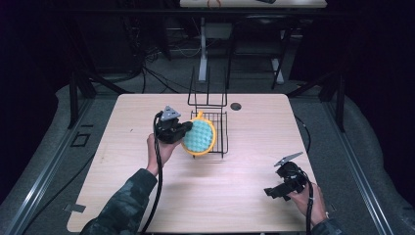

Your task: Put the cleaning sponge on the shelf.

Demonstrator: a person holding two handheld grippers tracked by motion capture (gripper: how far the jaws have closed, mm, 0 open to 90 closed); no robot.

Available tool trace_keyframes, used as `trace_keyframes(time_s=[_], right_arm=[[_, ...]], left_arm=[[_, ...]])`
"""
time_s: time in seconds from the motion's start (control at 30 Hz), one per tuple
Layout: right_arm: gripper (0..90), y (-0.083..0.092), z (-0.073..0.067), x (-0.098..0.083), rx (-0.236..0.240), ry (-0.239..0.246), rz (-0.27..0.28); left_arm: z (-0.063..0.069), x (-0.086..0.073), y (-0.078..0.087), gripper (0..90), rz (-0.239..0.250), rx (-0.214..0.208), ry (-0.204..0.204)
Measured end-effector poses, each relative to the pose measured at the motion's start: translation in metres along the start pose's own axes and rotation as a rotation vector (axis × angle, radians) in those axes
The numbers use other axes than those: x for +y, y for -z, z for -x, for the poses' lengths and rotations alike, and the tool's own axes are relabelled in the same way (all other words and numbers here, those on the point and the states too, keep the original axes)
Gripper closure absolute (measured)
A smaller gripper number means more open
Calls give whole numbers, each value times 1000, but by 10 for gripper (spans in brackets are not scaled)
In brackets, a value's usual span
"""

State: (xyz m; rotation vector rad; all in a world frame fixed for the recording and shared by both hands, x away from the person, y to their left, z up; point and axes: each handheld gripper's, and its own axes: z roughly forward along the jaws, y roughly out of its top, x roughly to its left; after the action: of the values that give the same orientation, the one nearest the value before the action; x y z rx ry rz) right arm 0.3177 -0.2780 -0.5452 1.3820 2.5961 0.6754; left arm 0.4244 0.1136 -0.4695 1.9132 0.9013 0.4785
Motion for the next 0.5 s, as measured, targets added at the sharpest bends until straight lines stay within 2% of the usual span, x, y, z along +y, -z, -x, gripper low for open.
trace_keyframes(time_s=[0.27,0.5], right_arm=[[31,0,0,0,-1,3,-2],[31,0,0,0,-5,13,5]], left_arm=[[4,1,-8,875,32,28,-4],[2,-2,-16,874,30,50,13]])
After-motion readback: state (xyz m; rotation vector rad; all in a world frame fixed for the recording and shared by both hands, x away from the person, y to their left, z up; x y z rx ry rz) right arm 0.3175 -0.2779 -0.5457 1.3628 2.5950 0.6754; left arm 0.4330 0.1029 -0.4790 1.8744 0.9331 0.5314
